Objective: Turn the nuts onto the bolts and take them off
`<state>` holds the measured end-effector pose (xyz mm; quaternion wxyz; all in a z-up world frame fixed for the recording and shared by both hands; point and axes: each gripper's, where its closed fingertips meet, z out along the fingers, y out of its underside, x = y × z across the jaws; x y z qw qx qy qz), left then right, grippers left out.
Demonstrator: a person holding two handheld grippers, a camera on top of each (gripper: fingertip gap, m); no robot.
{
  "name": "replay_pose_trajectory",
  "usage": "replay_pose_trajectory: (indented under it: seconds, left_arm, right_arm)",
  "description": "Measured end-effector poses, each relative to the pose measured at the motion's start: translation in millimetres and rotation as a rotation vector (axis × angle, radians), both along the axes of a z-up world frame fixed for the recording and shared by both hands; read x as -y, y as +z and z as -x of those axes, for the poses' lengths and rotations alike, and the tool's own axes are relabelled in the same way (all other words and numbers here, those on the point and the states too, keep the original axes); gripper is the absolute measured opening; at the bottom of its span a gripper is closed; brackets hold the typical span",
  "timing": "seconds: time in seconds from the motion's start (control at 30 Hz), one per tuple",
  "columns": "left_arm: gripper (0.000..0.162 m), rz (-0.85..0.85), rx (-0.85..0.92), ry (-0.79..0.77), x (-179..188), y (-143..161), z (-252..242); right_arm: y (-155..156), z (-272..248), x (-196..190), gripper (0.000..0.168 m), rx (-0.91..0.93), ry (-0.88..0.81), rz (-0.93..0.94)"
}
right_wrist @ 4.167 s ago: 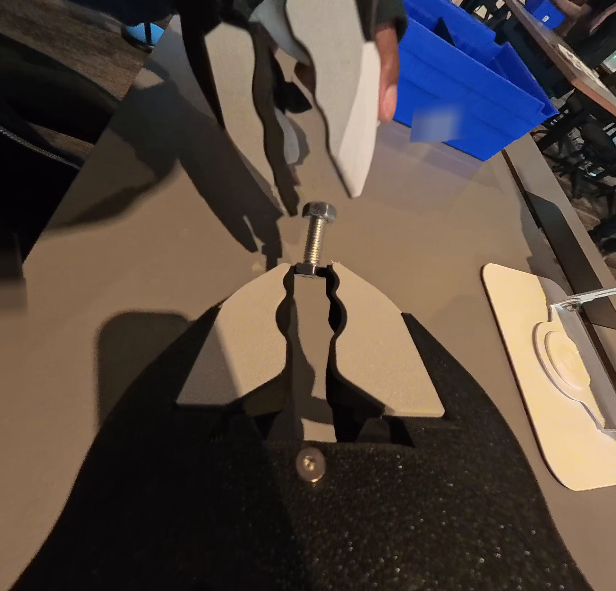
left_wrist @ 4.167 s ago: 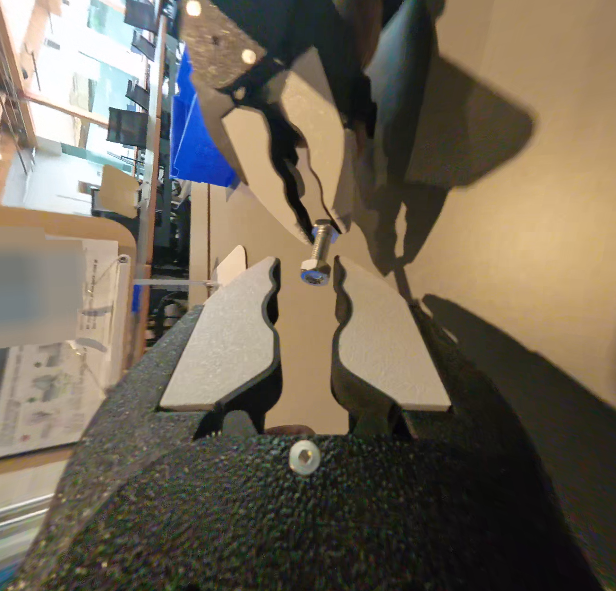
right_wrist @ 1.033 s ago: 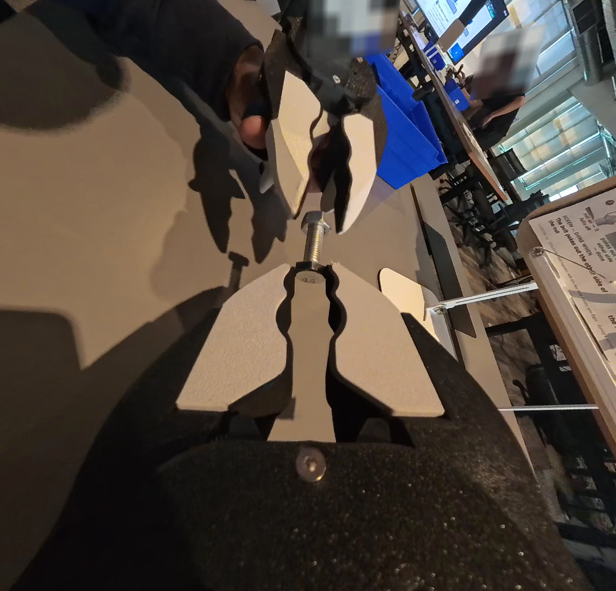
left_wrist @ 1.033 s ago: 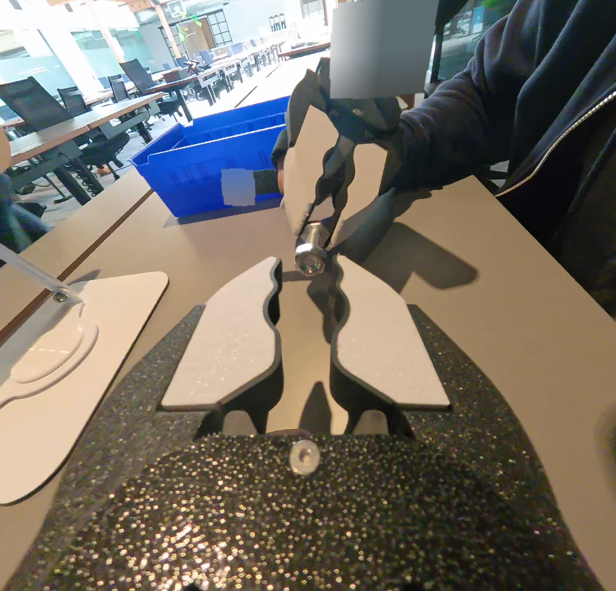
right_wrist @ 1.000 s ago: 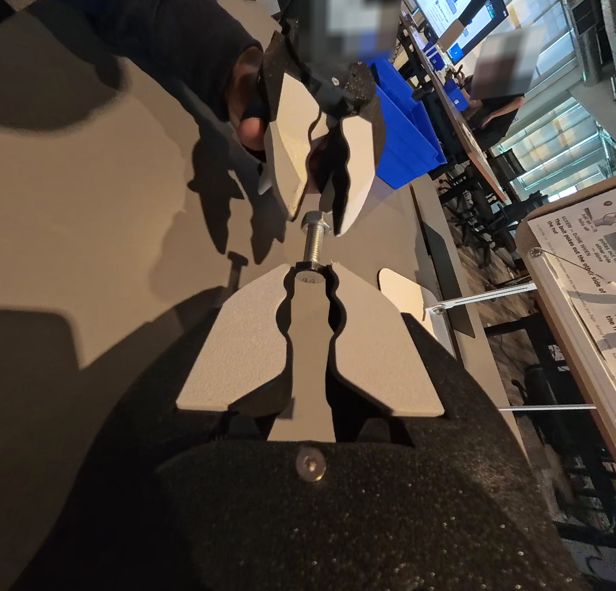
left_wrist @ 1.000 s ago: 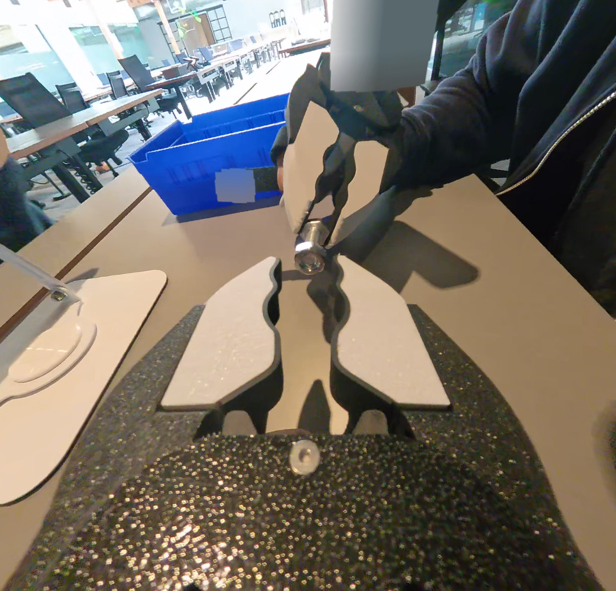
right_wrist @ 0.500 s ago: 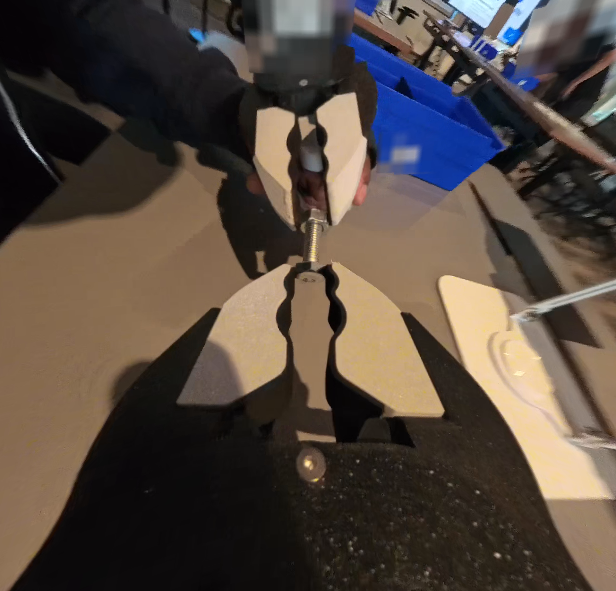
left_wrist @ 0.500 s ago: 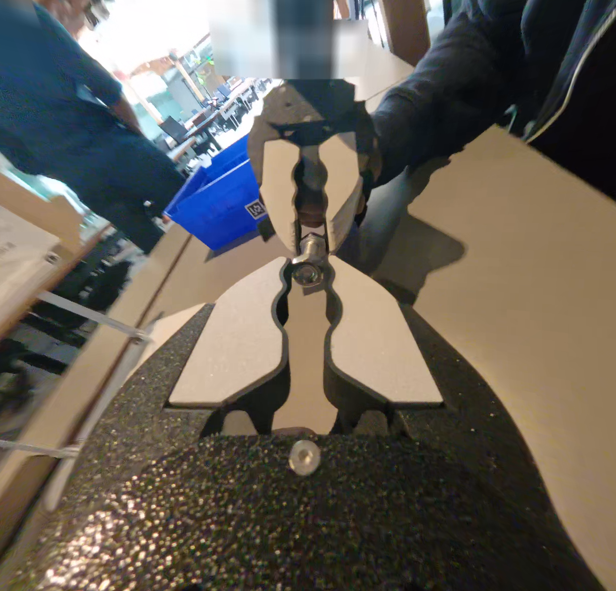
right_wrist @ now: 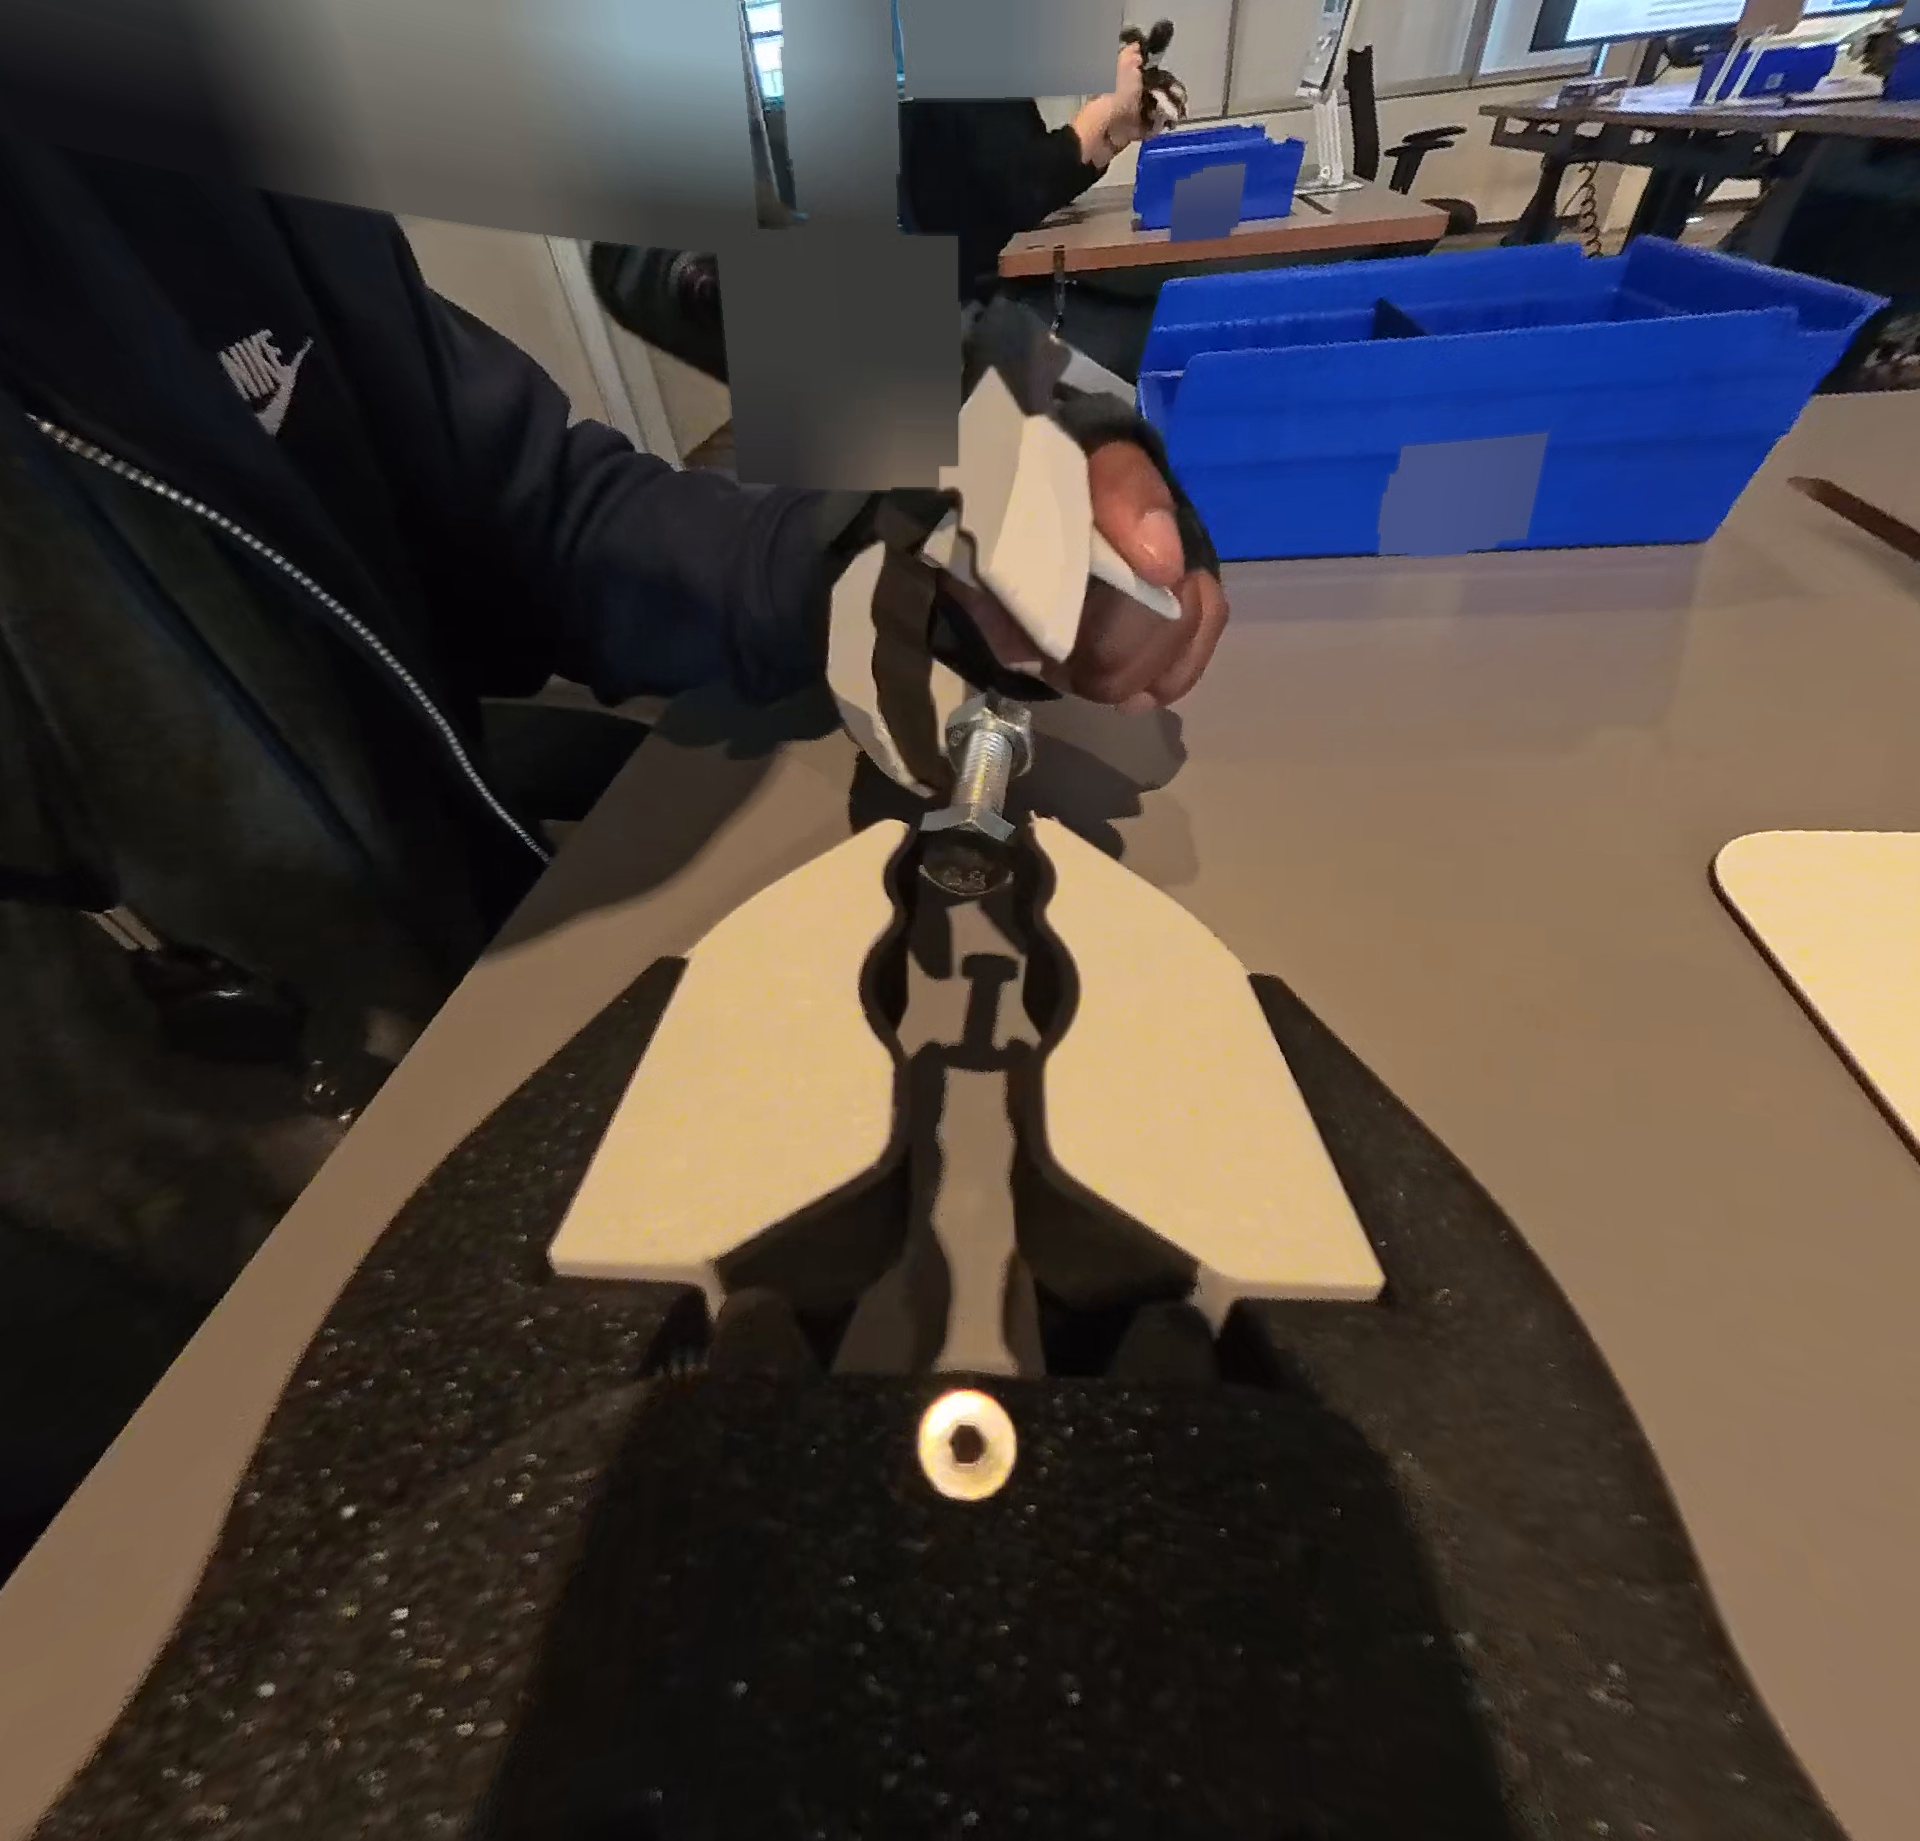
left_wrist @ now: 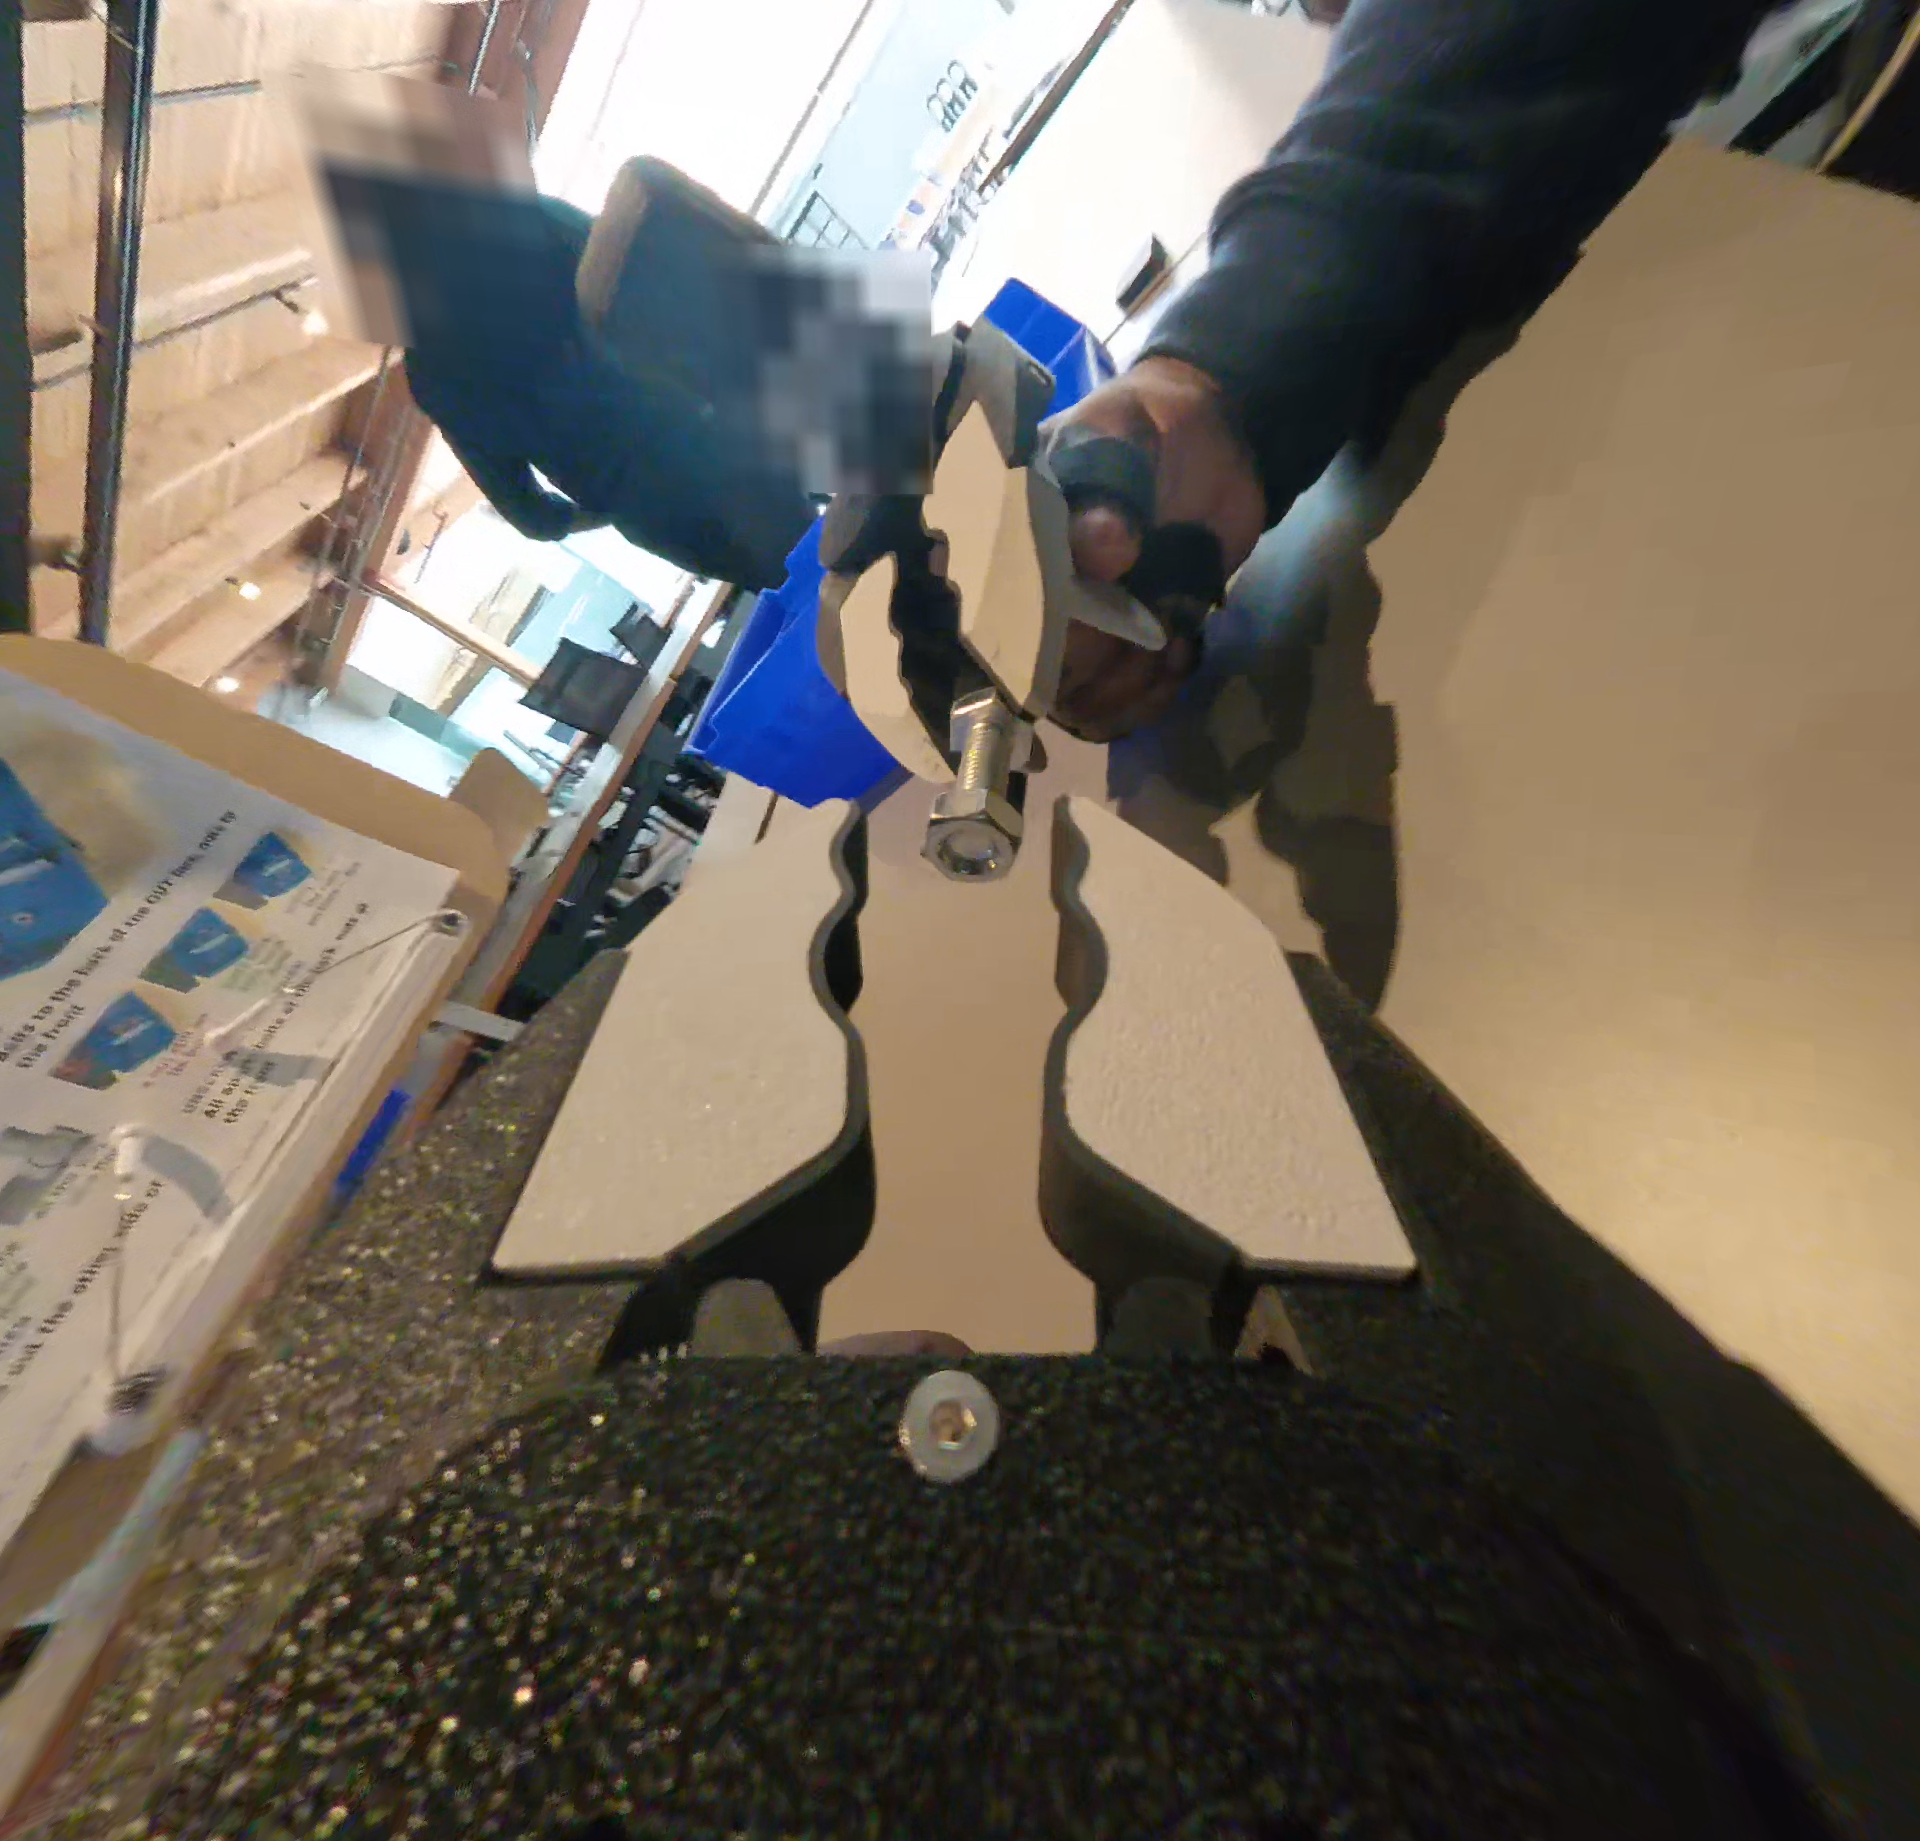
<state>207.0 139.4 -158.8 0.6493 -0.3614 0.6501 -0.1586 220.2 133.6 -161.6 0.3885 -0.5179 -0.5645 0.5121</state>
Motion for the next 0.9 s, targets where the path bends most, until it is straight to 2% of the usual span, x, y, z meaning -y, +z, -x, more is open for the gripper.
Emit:
replay_pose_trajectory:
  seconds: [0.07,0.27,0.47,0.6,0.67,0.73,0.9]
  left_arm:
    - [0.039,0.103,0.041,-0.033,1.3,3.5,1.9]
    - [0.032,0.439,0.086,-0.081,-0.3,4.9,-0.1]
    - [0.031,0.583,0.054,-0.163,10.0,-0.3,-4.2]
    - [0.017,0.589,0.058,-0.154,8.8,1.0,-5.0]
    - [0.017,0.527,0.057,-0.139,8.1,2.0,-4.6]
    - [0.017,0.391,0.049,-0.11,8.0,2.0,-5.1]
    - [0.017,-0.178,-0.025,0.031,5.2,1.5,-4.8]
  right_arm:
    - [1.6,-1.0,-1.0,0.016,-0.004,-0.013,-0.021]
    - [3.8,-2.3,1.4,0.016,-0.007,-0.012,-0.059]
    - [5.0,-1.1,4.9,0.016,-0.014,0.003,-0.061]
    - [4.3,-0.3,5.7,0.016,-0.011,0.0,-0.07]
    - [5.3,0.1,5.4,0.016,-0.016,-0.003,-0.061]
    - [7.0,-0.4,5.8,0.016,-0.029,0.004,-0.036]
    - [10.5,-0.8,4.8,0.017,-0.093,0.039,0.144]
